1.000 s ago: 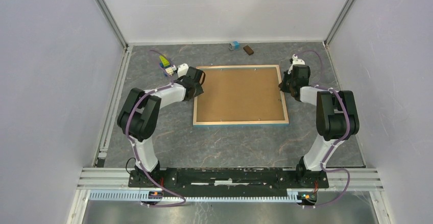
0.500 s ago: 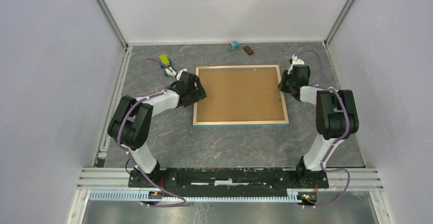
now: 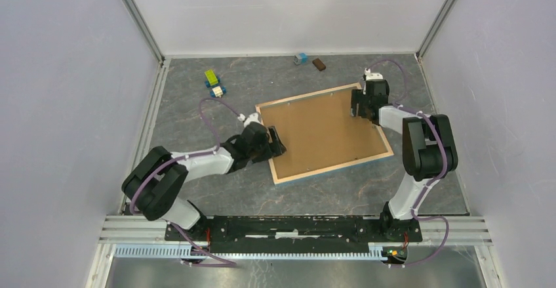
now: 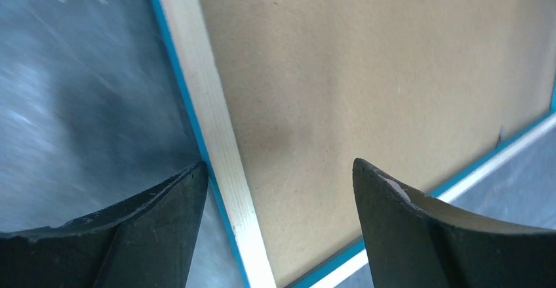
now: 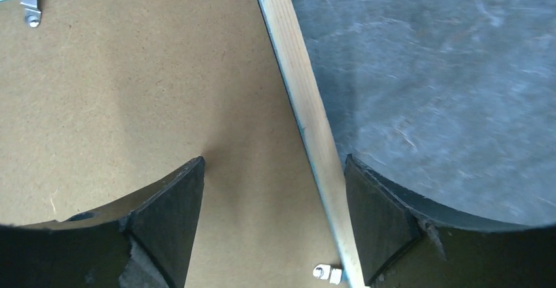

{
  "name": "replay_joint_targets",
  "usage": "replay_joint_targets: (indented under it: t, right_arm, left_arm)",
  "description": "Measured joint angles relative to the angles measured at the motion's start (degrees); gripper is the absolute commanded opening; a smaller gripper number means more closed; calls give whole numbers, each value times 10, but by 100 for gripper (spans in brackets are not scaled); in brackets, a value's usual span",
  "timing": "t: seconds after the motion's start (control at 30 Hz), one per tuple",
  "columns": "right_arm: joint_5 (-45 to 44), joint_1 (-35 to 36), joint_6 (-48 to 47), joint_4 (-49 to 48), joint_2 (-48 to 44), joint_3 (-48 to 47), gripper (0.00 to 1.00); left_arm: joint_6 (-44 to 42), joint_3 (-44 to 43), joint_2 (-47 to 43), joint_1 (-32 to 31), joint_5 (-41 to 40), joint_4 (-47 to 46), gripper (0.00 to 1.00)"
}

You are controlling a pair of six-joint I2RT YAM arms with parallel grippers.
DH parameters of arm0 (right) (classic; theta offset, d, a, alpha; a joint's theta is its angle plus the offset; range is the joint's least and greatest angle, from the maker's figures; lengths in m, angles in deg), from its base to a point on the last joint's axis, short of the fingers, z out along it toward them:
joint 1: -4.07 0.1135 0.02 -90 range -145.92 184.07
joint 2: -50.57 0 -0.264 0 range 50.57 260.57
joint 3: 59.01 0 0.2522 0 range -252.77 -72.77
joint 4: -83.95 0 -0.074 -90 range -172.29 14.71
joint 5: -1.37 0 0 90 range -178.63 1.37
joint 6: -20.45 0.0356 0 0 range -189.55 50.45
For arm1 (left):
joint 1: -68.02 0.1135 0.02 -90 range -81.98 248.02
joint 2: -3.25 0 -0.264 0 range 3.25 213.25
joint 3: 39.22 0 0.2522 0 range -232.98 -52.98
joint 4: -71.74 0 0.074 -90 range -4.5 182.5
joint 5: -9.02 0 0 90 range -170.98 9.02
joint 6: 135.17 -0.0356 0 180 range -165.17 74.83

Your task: Put the photo into the frame

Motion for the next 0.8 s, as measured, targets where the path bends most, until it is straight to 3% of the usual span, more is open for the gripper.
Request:
replay_joint_targets:
  t: [0.1, 0.23, 0.37, 0.53, 0.8]
  right_arm:
    - [-57, 19, -16, 46, -22, -1, 86]
    - [-63, 66, -14, 124, -66, 4, 86]
    - [-64, 85, -12, 166, -138, 46, 86]
    - [-107, 79, 13, 239, -244, 108, 83]
    - [-123, 77, 202, 326, -469, 226, 74]
  left_arm:
    - [38, 37, -23, -76, -25, -30, 88]
    - [87, 71, -31, -150, -3, -92, 89]
    - [99, 89, -50, -157, 5, -97, 90]
    - [92, 98, -96, -157, -10, -36, 91]
    - [43, 115, -216, -157, -68, 84, 93]
